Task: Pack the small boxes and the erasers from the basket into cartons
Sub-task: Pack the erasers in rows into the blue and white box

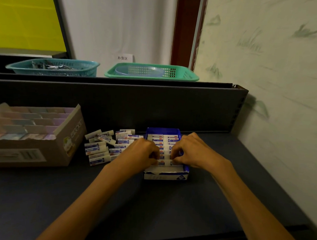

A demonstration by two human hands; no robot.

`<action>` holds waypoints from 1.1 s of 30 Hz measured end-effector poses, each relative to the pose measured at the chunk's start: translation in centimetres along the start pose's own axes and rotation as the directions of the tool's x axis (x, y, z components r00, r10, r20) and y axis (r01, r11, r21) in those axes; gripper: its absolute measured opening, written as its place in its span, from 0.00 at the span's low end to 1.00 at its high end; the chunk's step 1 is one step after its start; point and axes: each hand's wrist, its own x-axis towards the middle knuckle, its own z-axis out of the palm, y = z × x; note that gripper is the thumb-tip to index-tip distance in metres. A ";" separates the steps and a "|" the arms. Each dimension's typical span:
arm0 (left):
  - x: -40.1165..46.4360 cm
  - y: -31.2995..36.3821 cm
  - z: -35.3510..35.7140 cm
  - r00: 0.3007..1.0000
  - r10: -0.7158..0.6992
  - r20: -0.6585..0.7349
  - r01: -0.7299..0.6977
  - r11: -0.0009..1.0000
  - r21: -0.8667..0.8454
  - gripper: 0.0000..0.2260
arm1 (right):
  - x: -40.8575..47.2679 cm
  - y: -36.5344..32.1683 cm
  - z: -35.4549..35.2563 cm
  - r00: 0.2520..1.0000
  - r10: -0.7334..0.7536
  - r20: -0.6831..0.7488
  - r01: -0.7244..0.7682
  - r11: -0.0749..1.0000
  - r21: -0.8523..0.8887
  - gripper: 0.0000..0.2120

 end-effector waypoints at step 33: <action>-11.3 -9.7 -2.6 0.959 -0.259 -0.113 0.264 0.964 0.033 0.17 | 5.7 -12.7 3.6 0.969 -0.189 -0.160 0.198 0.980 0.037 0.19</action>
